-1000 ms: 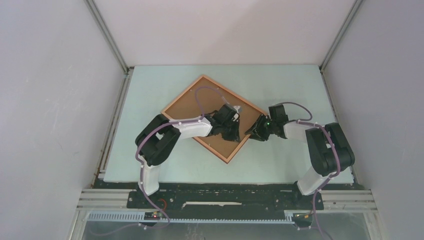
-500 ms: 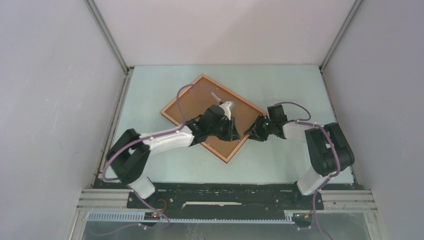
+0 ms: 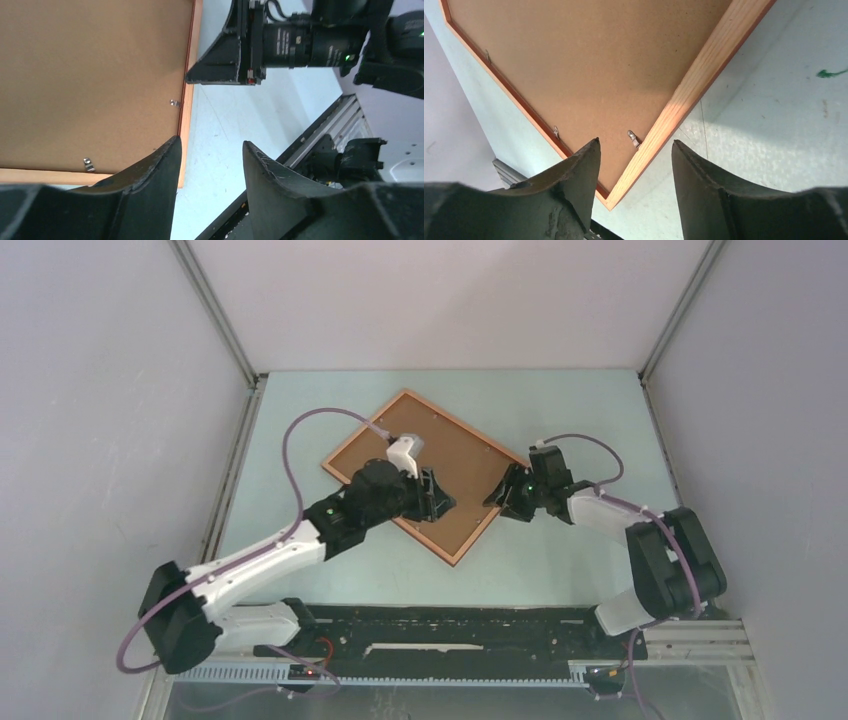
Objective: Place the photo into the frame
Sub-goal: Install the photo frame at the center of the board, then turn over the photo frame at the center of the board.
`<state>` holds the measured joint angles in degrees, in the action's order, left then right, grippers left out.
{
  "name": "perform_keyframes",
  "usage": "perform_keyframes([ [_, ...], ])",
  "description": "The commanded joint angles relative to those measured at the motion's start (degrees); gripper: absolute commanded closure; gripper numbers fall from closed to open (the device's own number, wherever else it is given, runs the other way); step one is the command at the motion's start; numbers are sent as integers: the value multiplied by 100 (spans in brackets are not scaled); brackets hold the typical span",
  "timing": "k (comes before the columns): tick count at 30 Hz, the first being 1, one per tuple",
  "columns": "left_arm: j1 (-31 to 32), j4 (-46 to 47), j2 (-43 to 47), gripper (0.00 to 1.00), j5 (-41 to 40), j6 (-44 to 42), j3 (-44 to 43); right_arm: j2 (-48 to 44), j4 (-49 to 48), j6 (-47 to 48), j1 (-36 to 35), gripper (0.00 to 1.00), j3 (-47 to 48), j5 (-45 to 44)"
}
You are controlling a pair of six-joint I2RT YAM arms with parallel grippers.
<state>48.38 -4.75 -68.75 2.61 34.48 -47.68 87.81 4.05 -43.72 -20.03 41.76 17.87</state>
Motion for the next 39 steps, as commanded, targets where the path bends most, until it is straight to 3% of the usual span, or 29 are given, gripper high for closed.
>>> perform_keyframes([
  [1,-4,-250,763,43,-760,-157,85,-571,496,433,49,35,156,-399],
  [6,-10,-340,1346,38,-1249,-121,258,-1328,907,998,-153,24,157,-702],
  [13,-11,-387,2806,30,-2425,211,894,-1344,1420,2222,-1449,16,798,-1091],
  [17,-9,-497,3725,22,-2865,233,1156,-567,1820,2551,-2256,19,1533,-1179],
  [24,-9,-1078,5005,22,-3528,116,1238,1067,2431,2786,-3423,25,2836,-1670],
  [32,-8,-1395,5408,21,-3651,117,1210,2142,3041,2904,-3820,32,3735,-2587],
  [39,-12,-1396,5321,21,-3637,99,1195,2428,3297,2908,-3858,42,4003,-2758],
])
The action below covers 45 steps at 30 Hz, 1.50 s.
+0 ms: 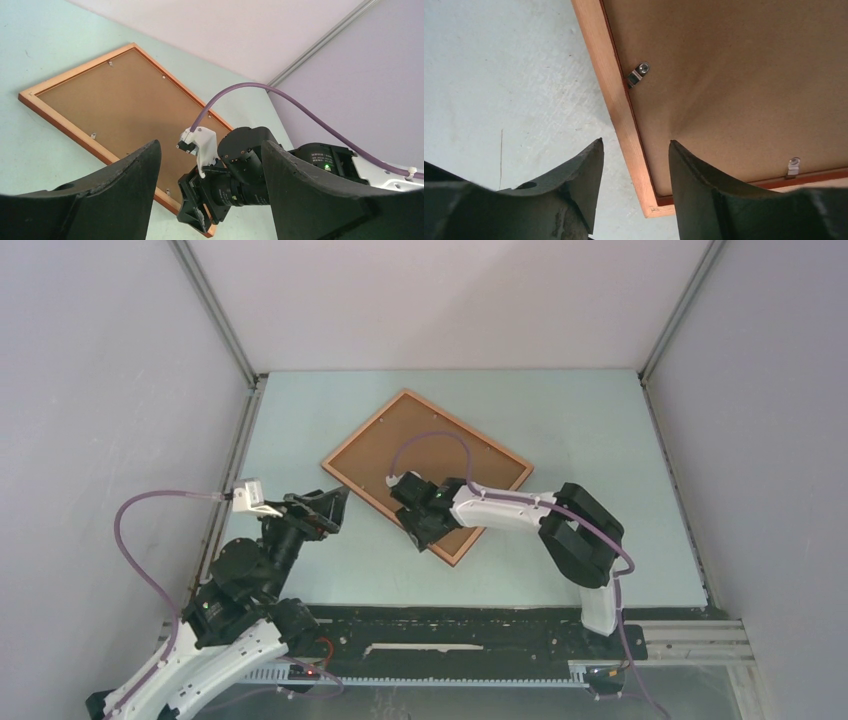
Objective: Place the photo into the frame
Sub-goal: Turn over the photo frame at the center of the board.
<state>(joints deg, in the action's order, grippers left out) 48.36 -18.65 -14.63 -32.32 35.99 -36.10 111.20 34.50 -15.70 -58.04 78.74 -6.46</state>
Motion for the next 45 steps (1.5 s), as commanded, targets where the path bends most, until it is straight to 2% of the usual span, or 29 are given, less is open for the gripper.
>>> perform_keyframes([
  [1,-3,-3,-92,21,-138,-55,14,125,303,84,-59,44,353,-367],
  [8,-10,-44,-22,21,-204,-136,-59,379,478,103,-147,56,572,-495],
  [13,-10,-42,13,21,-227,-127,-81,593,595,98,-179,58,764,-497],
  [19,-10,-74,-1,21,-240,-101,-141,761,736,47,-221,67,963,-633],
  [21,-6,-108,25,21,-261,-94,-160,742,677,7,-226,74,985,-703],
  [22,-9,-127,43,21,-280,-86,-168,724,650,-21,-225,83,1005,-700],
  [23,-10,-157,88,21,-309,-69,-170,680,579,-47,-225,97,1030,-654],
  [24,-7,-197,129,21,-341,-59,-170,591,537,-100,-213,100,1035,-612],
  [28,-5,-431,386,21,-586,39,-170,-198,175,-460,33,100,934,297],
  [33,-10,-692,737,19,-895,381,-95,-1392,-640,-1390,823,100,650,2634],
  [35,-5,-776,742,13,-946,736,-15,-1636,-633,-1572,1038,100,740,3026],
  [36,-7,-950,660,6,-1022,1134,15,-1730,-565,-1614,1100,100,787,3137],
  [37,-9,-1108,508,1,-1060,1628,39,-1846,-515,-1654,1167,100,799,3288],
  [40,-10,-1112,-164,0,-634,2778,37,-2053,-479,-1748,1291,100,706,3571],
  [43,-3,-977,-1034,0,-187,2734,-563,-2181,-489,-1799,1294,100,573,3590],
  [45,-85,-1297,-1667,0,-111,2670,-1190,-2225,-717,-1904,1308,100,428,3682],
])
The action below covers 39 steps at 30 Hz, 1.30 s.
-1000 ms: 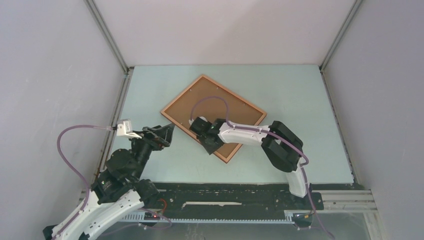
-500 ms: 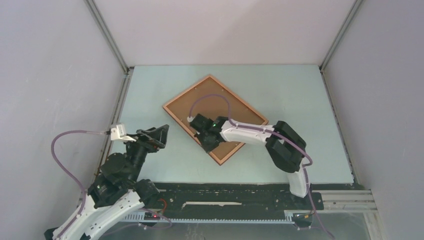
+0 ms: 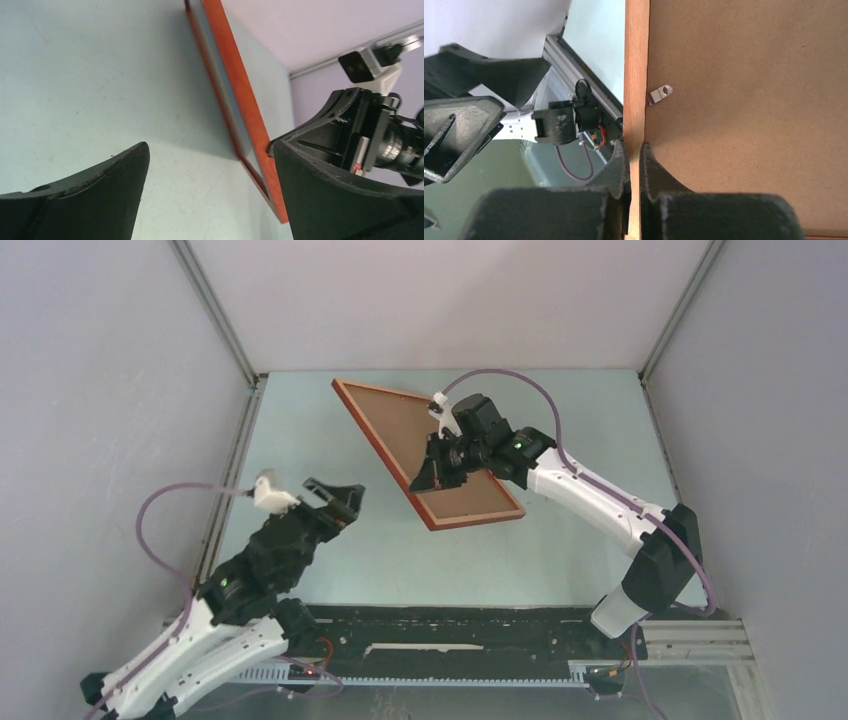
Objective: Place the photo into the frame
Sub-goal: Turn over the photo frame at the center of the board.
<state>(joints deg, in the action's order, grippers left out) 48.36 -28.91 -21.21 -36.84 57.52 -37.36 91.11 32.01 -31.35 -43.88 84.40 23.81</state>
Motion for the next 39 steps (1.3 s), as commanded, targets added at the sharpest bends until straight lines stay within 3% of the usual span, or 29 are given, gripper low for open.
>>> perform_keyframes([
  [1,-154,-458,-1386,0,439,509,-1381,-229,-505,-374,-104,100,-184,659],
  [4,-550,-850,-2062,0,1125,764,-1916,-259,-561,-408,-108,100,-273,637],
  [10,-1553,-915,-2675,2,2496,1453,-1958,-347,-696,-434,-95,100,-435,609],
  [18,-1819,-21,-3089,18,2944,1751,-1636,-403,-785,-422,-86,100,-518,620],
  [23,-1821,429,-3481,35,3167,1857,-1411,-416,-809,-406,-69,100,-564,621],
  [27,-1821,638,-3615,34,3240,1991,-1179,-438,-828,-389,-69,100,-557,623],
  [32,-1812,658,-3606,24,3078,2029,-993,-397,-785,-338,-62,100,-558,612],
  [39,-1821,1211,-3987,48,3217,2013,-966,-390,-815,-331,-95,100,-601,664],
])
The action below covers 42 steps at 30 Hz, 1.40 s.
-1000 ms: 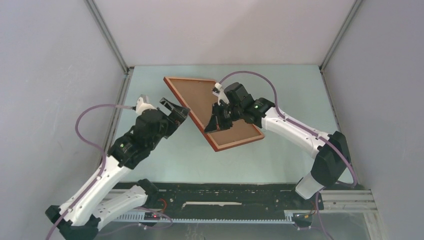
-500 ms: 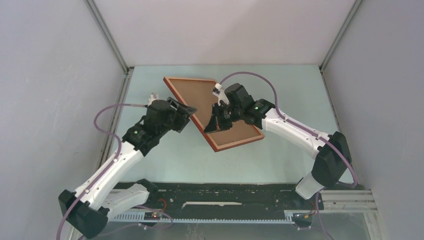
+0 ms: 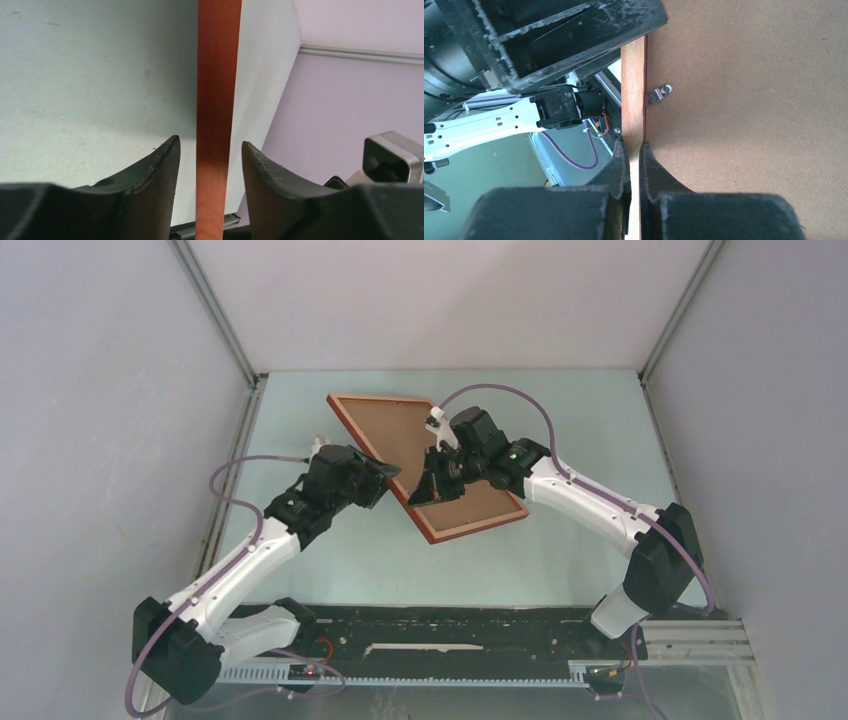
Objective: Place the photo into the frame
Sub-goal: Turn over the photo frame at the center of the board.
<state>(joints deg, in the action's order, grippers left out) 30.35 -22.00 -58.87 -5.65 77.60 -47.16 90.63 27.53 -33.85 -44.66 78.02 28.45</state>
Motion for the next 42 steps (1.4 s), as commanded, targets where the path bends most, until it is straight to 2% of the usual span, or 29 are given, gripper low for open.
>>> perform_keyframes([
  [1,-20,595,-296,52,131,-34,-13,-337,-377,-76,-16,100,27,208],
  [4,-21,655,-450,70,191,-220,-103,-292,-334,-52,-25,100,20,216],
  [7,-20,652,-441,79,100,-338,-65,-325,-197,58,-69,100,21,52],
  [11,-71,670,-413,95,154,-479,-22,-485,51,321,-174,100,29,-348],
  [12,-87,671,-400,99,174,-524,-22,-551,137,387,-182,97,34,-438],
  [15,-90,671,-306,100,177,-600,-22,-821,474,664,-193,73,31,-722],
  [19,-101,614,-118,100,93,-665,-28,-1444,959,1332,-300,23,-57,-1269],
  [20,-100,558,-71,100,60,-662,-42,-1673,990,1535,-362,14,-140,-1593],
  [22,-99,455,26,100,-11,-705,-68,-2108,1025,1918,-500,2,-332,-2054],
  [24,-99,345,133,100,-93,-720,-91,-2548,901,2301,-688,0,-672,-2415],
  [28,-108,242,270,100,-195,-753,-100,-3496,118,3287,-1661,1,-1651,-3907],
  [31,-108,175,304,100,-195,-796,-164,-4056,-1078,4633,-2562,0,-2876,-4766],
  [33,-108,125,315,100,-198,-818,-192,-4289,-2313,5800,-3364,0,-3764,-5626],
  [35,-109,104,324,100,-192,-825,-197,-4128,-3213,6601,-3892,0,-4117,-6332],
  [39,-115,98,342,100,-179,-770,-171,-3355,-3889,7108,-4145,1,-4096,-6727],
  [42,-110,99,344,100,-167,-762,-171,-2606,-5042,7441,-4181,5,-4078,-7290],
])
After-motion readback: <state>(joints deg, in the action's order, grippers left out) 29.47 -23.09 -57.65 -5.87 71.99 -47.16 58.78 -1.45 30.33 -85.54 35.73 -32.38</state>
